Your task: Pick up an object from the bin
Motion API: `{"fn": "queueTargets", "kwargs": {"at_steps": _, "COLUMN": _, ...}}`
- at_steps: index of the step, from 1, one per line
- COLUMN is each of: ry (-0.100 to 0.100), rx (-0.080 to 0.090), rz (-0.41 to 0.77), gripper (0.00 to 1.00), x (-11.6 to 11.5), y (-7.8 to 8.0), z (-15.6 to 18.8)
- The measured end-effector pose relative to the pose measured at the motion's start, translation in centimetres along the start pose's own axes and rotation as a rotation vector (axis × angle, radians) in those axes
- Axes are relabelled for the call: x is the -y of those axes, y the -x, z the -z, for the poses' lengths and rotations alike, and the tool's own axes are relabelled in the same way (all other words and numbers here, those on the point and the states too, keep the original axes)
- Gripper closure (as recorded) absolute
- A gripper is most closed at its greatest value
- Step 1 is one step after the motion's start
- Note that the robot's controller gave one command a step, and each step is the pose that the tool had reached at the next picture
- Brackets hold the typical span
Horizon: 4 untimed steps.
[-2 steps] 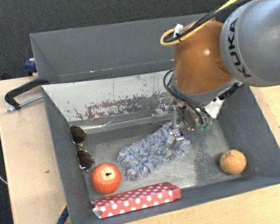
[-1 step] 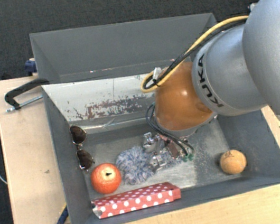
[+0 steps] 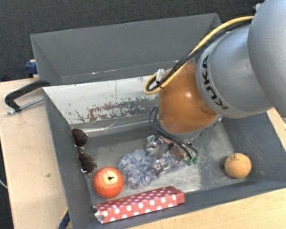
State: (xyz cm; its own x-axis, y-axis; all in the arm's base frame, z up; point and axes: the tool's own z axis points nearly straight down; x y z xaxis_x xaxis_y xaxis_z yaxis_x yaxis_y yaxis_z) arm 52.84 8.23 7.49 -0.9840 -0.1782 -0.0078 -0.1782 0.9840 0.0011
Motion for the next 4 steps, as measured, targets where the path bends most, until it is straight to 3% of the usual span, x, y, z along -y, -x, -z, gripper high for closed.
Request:
{"fn": "queueTargets", "kwargs": {"at_steps": 1, "ry": 0.004, "rx": -0.005, "rz": 0.03, "gripper": 1.0, "x": 0.7, "y": 0.9, "z": 0.0}}
{"fn": "queueTargets", "kwargs": {"at_steps": 2, "ry": 0.0, "rx": -0.011, "rz": 0.016, "gripper": 1.0, "x": 0.3, "y": 0.2, "z": 3.0}}
{"fn": "queueTargets", "kwargs": {"at_steps": 4, "ry": 0.0, "rx": 0.0, "rz": 0.034, "gripper": 1.0, "x": 0.7, "y": 0.2, "z": 15.2}}
